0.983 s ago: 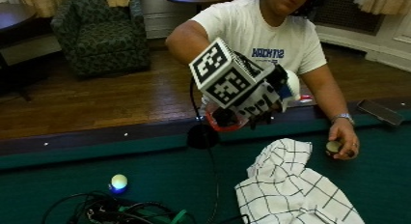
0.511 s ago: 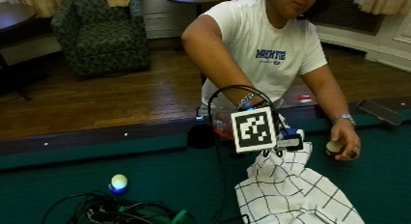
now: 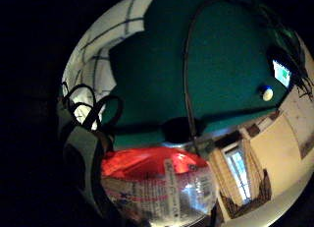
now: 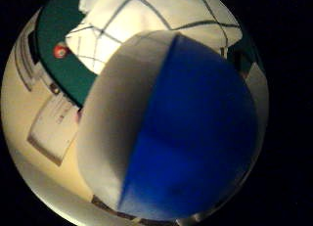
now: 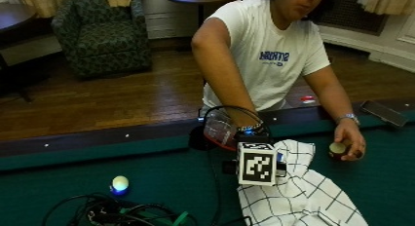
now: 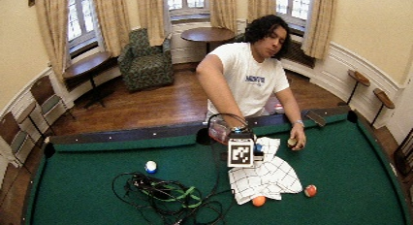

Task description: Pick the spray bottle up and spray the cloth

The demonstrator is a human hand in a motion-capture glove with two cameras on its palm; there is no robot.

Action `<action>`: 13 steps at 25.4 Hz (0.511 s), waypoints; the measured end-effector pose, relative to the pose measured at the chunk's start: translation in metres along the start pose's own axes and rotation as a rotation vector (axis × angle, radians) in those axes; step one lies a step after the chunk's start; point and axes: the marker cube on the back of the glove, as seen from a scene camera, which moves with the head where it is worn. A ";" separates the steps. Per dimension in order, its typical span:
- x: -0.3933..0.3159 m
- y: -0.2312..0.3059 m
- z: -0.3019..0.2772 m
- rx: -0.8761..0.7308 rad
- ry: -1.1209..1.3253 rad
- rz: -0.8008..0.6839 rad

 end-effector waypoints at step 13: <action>0.006 -0.011 0.015 -0.080 0.029 0.023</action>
